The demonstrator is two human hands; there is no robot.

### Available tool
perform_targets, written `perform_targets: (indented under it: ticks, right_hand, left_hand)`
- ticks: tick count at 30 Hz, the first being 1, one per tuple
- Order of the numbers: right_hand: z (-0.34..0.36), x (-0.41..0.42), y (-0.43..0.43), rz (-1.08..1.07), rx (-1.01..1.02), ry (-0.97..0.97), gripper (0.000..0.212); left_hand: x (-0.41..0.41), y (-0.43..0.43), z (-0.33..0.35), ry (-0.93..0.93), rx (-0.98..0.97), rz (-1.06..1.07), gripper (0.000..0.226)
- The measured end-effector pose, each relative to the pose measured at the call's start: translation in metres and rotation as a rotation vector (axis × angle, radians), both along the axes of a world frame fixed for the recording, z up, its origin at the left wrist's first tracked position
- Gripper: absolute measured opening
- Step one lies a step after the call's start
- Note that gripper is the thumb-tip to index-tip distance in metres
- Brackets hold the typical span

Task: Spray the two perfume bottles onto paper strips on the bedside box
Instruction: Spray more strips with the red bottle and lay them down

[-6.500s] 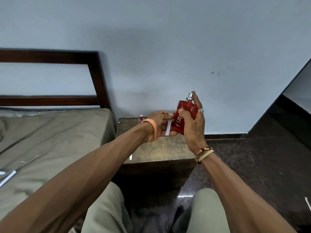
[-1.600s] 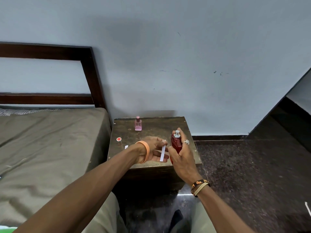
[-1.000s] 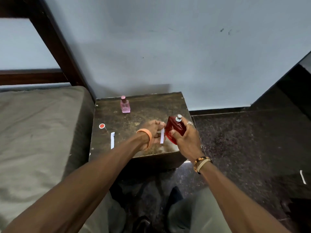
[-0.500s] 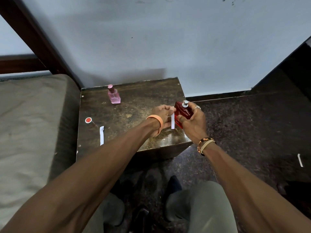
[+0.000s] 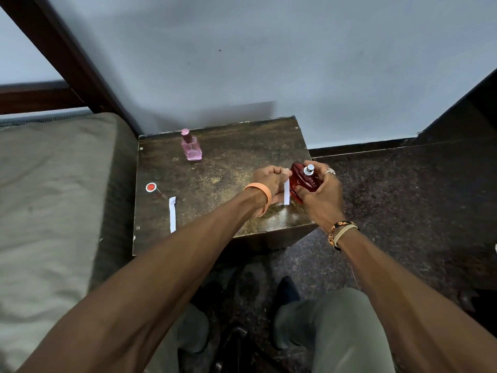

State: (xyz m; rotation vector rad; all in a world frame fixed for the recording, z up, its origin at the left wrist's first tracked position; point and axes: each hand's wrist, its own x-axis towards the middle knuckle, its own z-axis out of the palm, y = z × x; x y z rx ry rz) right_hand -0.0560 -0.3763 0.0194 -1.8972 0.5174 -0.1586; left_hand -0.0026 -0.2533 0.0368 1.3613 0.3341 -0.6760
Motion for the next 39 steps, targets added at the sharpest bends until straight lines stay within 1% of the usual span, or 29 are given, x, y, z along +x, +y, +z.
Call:
perform_targets:
  ticks: [3,6,10,13,16,18,20,22,26,30,33,36,39]
  right_hand:
    - [0.000,0.002,0.000,0.012,-0.029,0.025,0.065]
    - [0.002,0.004,-0.001,0.032,-0.047,0.050,0.065]
    - [0.008,0.004,-0.004,0.088,-0.139,0.112,0.066]
    - [0.016,0.001,-0.001,0.110,-0.202,0.129,0.078]
    - [0.027,-0.002,0.004,0.071,-0.240,0.076,0.093]
    - [0.038,-0.007,0.009,0.040,-0.274,0.023,0.096]
    - [0.050,-0.009,0.016,0.005,-0.318,-0.051,0.090]
    - [0.065,-0.010,0.027,-0.020,-0.370,-0.144,0.079]
    - [0.093,-0.005,0.060,0.006,-0.431,-0.272,0.061]
    - [0.109,0.003,0.102,0.131,-0.471,-0.313,0.051]
    - [0.110,0.009,0.137,0.229,-0.509,-0.294,0.045]
    - [0.105,0.013,0.169,0.320,-0.469,-0.267,0.043]
    - [0.094,0.019,0.198,0.394,-0.460,-0.275,0.036]
  left_hand:
    - [-0.002,0.004,0.002,0.007,0.003,-0.002,0.009]
    - [-0.004,0.011,0.006,0.014,0.013,0.000,0.015]
    - [-0.004,0.026,0.015,0.005,0.043,0.021,0.014]
    - [-0.009,0.040,0.022,-0.006,0.063,0.025,0.012]
    - [-0.013,0.056,0.031,-0.027,0.083,0.030,0.011]
    - [-0.014,0.069,0.039,-0.051,0.094,0.048,0.011]
    - [-0.015,0.084,0.047,-0.077,0.102,0.074,0.010]
    - [-0.015,0.100,0.056,-0.099,0.104,0.107,0.009]
    - [-0.014,0.134,0.072,-0.140,0.089,0.181,0.011]
    - [-0.014,0.171,0.085,-0.176,0.088,0.252,0.013]
    - [-0.014,0.205,0.086,-0.182,0.107,0.313,0.012]
    - [-0.013,0.236,0.081,-0.172,0.108,0.398,0.013]
    - [-0.012,0.265,0.069,-0.143,0.127,0.475,0.012]
